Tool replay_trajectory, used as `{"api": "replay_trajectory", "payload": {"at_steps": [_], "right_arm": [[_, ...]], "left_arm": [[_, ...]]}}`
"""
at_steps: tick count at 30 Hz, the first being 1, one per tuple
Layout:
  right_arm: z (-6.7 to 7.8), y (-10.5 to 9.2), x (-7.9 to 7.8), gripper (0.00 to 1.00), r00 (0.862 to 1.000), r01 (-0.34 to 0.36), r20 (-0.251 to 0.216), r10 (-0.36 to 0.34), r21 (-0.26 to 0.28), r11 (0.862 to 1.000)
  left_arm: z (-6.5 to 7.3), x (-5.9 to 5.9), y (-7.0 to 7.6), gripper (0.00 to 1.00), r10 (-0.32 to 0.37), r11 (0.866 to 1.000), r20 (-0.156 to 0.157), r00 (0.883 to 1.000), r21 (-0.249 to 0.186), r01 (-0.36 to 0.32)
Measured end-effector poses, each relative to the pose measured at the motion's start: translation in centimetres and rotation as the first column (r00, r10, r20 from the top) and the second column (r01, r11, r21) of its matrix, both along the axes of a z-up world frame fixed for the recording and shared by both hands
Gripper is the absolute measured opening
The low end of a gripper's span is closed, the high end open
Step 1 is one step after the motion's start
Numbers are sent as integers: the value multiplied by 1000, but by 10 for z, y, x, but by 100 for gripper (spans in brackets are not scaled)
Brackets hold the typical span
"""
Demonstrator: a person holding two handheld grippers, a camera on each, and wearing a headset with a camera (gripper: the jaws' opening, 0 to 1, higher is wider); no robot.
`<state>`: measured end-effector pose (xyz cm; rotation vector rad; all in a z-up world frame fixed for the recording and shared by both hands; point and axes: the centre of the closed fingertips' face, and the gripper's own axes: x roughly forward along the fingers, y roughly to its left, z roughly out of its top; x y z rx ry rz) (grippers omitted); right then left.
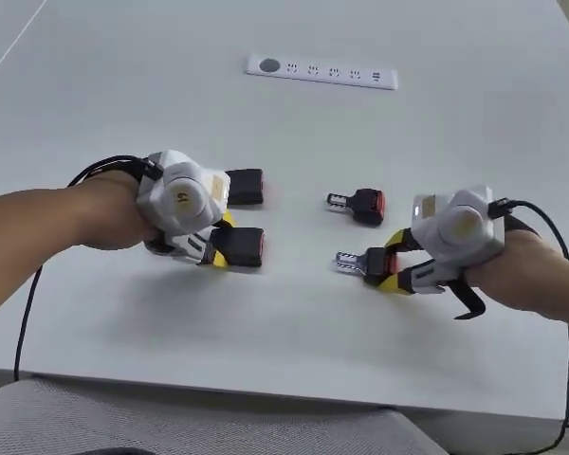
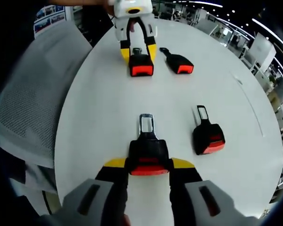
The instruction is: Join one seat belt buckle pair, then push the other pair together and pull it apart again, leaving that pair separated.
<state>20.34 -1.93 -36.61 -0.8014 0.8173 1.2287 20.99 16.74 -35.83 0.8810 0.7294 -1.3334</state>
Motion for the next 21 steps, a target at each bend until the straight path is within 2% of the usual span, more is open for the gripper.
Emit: {"api": "replay_trajectory", "payload": {"at_steps": [9,14,21], "right_arm": [[-2,26,7,34,1000,26,9,-27,59,998],[-2,42,7,34,1000,17,14,-18,75,997],[-3,65,9,34,1000,18,17,-20,100,995]], "left_arm": [[-10,10,3,32,-1,1000,-5,1000,8,1],[-6,5,2,32,-6,1000,-7,1000,10,6],[-11,10,3,32,-7,1000,-7,1000,13,7]]}}
